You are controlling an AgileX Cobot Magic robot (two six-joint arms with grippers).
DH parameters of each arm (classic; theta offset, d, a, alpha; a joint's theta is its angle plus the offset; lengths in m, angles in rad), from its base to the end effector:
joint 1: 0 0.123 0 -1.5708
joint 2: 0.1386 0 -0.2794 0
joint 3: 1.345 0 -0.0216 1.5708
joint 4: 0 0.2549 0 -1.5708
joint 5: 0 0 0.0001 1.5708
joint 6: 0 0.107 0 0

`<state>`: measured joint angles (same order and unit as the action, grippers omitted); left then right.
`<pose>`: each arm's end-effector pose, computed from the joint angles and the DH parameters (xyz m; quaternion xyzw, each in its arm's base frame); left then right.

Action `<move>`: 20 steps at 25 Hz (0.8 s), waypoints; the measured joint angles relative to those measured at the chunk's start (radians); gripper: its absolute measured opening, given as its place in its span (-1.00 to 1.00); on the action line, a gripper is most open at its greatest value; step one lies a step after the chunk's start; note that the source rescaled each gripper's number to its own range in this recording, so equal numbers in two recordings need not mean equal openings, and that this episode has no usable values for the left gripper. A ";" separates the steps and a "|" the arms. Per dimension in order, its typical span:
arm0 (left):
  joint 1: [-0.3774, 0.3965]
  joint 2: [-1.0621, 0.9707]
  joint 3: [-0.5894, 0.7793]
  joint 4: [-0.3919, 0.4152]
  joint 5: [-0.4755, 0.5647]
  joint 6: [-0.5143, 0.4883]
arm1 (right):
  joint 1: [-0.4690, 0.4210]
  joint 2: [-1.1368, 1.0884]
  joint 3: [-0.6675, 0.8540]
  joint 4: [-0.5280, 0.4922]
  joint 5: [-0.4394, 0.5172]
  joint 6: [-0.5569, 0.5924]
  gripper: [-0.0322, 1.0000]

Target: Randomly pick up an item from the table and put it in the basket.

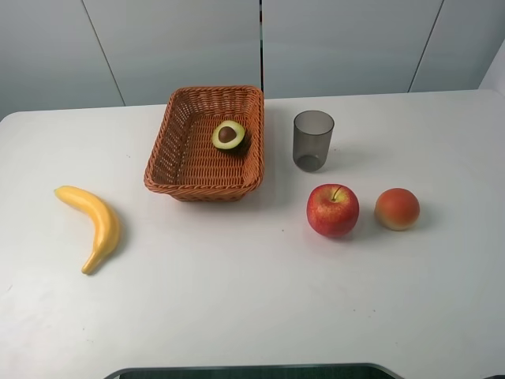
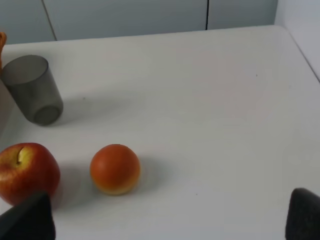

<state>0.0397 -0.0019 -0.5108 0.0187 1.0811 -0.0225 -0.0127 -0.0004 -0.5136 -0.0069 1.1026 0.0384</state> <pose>0.0161 0.0024 0.2732 -0.0271 0.8548 0.0138 0.5181 0.0150 -0.0009 0.2720 0.0222 0.8601 0.0031 0.5096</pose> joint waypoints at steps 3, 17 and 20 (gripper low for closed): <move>0.000 0.000 0.000 0.000 0.000 0.000 | 0.000 0.000 0.000 0.000 -0.002 -0.002 1.00; 0.000 0.000 0.000 0.000 0.000 0.000 | 0.000 0.000 0.000 0.000 -0.002 -0.004 1.00; 0.000 0.000 0.000 0.000 0.000 0.000 | 0.000 0.000 0.000 0.000 -0.002 -0.004 1.00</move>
<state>0.0397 -0.0019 -0.5108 0.0187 1.0811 -0.0225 -0.0127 -0.0004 -0.5136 -0.0069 1.1006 0.0341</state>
